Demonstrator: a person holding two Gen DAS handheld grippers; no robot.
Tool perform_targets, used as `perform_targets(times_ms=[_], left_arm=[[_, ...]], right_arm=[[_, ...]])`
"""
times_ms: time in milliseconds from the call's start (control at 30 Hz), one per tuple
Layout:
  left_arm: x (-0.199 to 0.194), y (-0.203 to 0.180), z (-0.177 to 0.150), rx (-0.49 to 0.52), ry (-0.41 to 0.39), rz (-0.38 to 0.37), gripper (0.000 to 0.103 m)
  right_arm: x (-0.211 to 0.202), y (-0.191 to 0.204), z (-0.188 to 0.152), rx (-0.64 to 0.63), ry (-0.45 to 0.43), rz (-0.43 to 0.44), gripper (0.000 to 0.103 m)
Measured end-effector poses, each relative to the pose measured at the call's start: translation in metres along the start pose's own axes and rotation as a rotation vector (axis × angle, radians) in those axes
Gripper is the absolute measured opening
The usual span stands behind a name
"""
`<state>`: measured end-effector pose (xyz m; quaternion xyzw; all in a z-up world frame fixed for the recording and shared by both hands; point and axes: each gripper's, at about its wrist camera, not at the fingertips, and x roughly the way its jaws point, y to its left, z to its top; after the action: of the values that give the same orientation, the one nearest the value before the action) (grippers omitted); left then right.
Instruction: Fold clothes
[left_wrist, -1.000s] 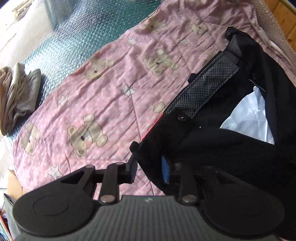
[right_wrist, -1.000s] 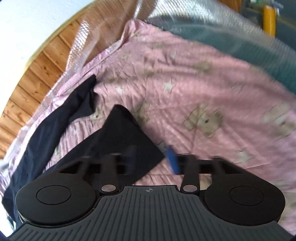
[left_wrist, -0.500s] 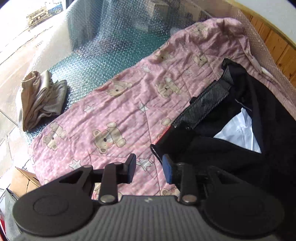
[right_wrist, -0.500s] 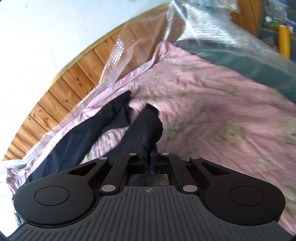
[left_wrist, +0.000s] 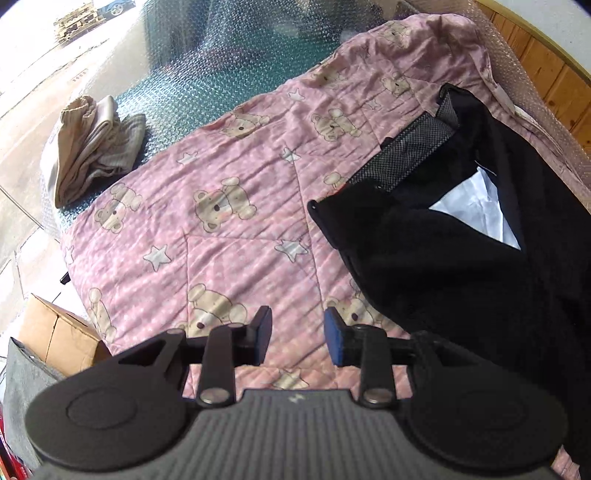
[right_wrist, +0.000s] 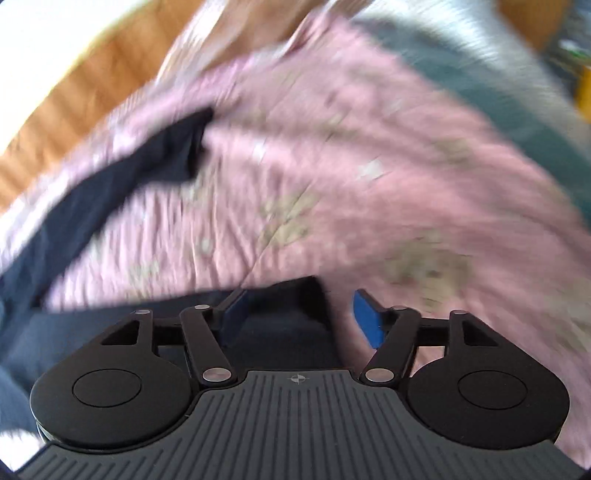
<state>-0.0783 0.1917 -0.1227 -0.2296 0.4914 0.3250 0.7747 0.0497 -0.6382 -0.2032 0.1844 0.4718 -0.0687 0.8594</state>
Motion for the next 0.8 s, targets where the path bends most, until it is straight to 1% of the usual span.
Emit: perform_targets(times_ms=[33, 133, 167, 233, 333, 400, 433, 467, 500, 533, 567, 600, 633, 667, 700, 733, 767, 800], left_arm=[[-0.002, -0.003, -0.004, 0.006, 0.000, -0.004, 0.031], [-0.013, -0.014, -0.018, 0.035, -0.022, -0.004, 0.031], [-0.016, -0.016, -0.022, 0.040, -0.026, -0.007, 0.031], [-0.022, -0.019, -0.031, 0.049, -0.034, -0.012, 0.031], [-0.023, -0.021, -0.047, 0.055, -0.009, 0.004, 0.031], [-0.022, -0.020, -0.057, 0.060, 0.012, 0.021, 0.031], [-0.022, -0.024, -0.060, 0.080, 0.014, 0.024, 0.031], [-0.022, -0.032, -0.058, 0.126, 0.003, 0.021, 0.031], [-0.022, -0.041, -0.057, 0.171, -0.008, 0.018, 0.031], [-0.022, -0.049, -0.056, 0.217, -0.019, 0.015, 0.031], [-0.022, -0.058, -0.054, 0.262, -0.030, 0.012, 0.031], [-0.022, -0.066, -0.053, 0.308, -0.041, 0.008, 0.031], [-0.022, -0.075, -0.051, 0.353, -0.052, 0.005, 0.034], [-0.022, -0.083, -0.050, 0.399, -0.063, 0.002, 0.036], [-0.022, -0.092, -0.048, 0.444, -0.074, -0.001, 0.041], [-0.022, -0.100, -0.047, 0.490, -0.085, -0.005, 0.043], [-0.022, -0.109, -0.045, 0.536, -0.096, -0.008, 0.043], [-0.022, -0.117, -0.044, 0.581, -0.107, -0.011, 0.045]], right_arm=[[0.011, 0.004, 0.004, -0.034, 0.022, 0.010, 0.000], [0.005, 0.002, 0.029, -0.010, -0.067, 0.005, 0.000], [0.005, -0.003, 0.038, 0.023, -0.091, 0.002, 0.000], [0.016, -0.006, 0.052, 0.025, -0.103, -0.033, 0.000], [0.045, -0.011, 0.061, 0.033, -0.071, -0.069, 0.000], [0.056, -0.014, 0.062, 0.022, -0.088, -0.145, 0.001], [0.057, -0.017, 0.060, 0.017, -0.102, -0.187, 0.001], [0.047, -0.021, 0.058, 0.039, -0.133, -0.192, 0.005], [0.037, -0.025, 0.055, 0.061, -0.164, -0.198, 0.017], [0.025, -0.029, 0.052, 0.082, -0.198, -0.195, 0.019], [0.004, -0.031, 0.043, 0.087, -0.245, -0.132, 0.020], [-0.008, -0.024, 0.034, 0.048, -0.256, -0.058, 0.024], [-0.019, -0.016, 0.024, 0.001, -0.264, 0.012, 0.028], [-0.022, -0.001, 0.014, -0.096, -0.250, 0.044, 0.038], [-0.025, 0.013, 0.003, -0.193, -0.235, 0.075, 0.046], [-0.027, 0.028, -0.007, -0.289, -0.220, 0.103, 0.047], [-0.026, 0.040, -0.018, -0.374, -0.207, 0.100, 0.048], [-0.025, 0.051, -0.026, -0.443, -0.198, 0.098, 0.052]])
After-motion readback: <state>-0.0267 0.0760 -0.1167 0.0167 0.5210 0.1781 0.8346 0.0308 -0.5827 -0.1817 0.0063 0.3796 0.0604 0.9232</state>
